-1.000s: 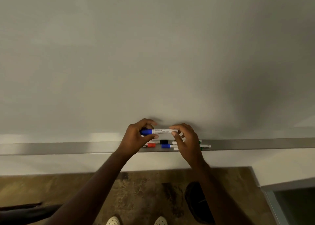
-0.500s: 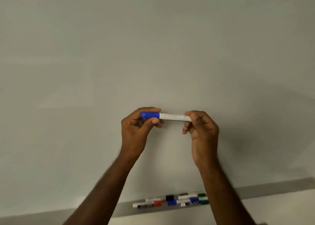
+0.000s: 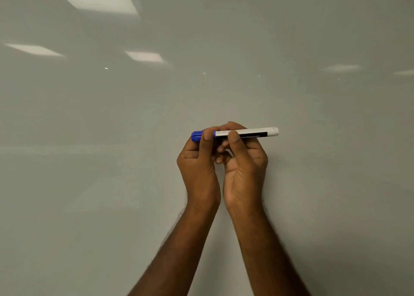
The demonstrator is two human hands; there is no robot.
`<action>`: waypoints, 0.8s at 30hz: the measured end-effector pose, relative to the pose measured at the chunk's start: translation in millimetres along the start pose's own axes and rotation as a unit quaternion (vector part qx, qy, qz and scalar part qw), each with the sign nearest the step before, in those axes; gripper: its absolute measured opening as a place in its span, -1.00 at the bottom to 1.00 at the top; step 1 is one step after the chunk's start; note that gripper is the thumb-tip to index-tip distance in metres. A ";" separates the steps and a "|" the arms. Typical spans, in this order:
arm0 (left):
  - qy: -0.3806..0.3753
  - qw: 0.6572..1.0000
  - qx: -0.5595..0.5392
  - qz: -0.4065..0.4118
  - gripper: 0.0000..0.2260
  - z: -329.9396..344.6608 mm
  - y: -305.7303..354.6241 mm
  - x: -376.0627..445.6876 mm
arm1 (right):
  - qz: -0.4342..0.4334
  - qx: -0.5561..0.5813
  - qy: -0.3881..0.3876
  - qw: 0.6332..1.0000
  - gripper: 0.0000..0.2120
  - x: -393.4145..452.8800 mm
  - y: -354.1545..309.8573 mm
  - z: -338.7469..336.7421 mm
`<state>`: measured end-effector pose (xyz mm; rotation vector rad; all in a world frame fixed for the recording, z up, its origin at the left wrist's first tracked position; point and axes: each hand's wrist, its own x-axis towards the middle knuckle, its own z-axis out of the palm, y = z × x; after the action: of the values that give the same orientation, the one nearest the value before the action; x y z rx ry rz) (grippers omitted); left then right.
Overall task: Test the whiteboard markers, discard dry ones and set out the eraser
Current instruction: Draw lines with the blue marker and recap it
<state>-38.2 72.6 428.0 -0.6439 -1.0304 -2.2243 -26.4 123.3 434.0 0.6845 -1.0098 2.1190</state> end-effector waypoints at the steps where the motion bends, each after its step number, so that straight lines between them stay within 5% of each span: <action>1: -0.002 1.000 -0.009 -0.001 -0.68 0.8 4.3 2.8 | -0.010 -0.003 0.002 1.000 -0.83 0.9 -0.3 5.4; 8: -0.103 0.989 -0.101 -0.016 -0.69 5.4 24.5 6.0 | 0.022 0.060 0.051 0.997 -0.90 1.6 -3.6 27.1; 16: -0.034 0.998 -0.045 0.028 -0.73 -6.7 21.5 9.0 | 0.024 0.025 0.017 0.999 -0.76 -3.2 3.5 37.2; 20: -0.006 0.997 -0.069 0.027 -0.73 -8.7 19.7 9.3 | 0.034 0.024 0.002 0.999 -0.88 -3.8 3.1 38.1; 24: -0.004 0.997 -0.073 0.028 -0.70 -10.0 18.6 9.4 | 0.043 0.018 0.016 0.999 -0.58 -5.2 3.4 38.7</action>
<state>-33.7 52.0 437.6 -0.7359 -0.8493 -2.2649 -19.3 88.6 450.5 0.6316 -1.0027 2.2203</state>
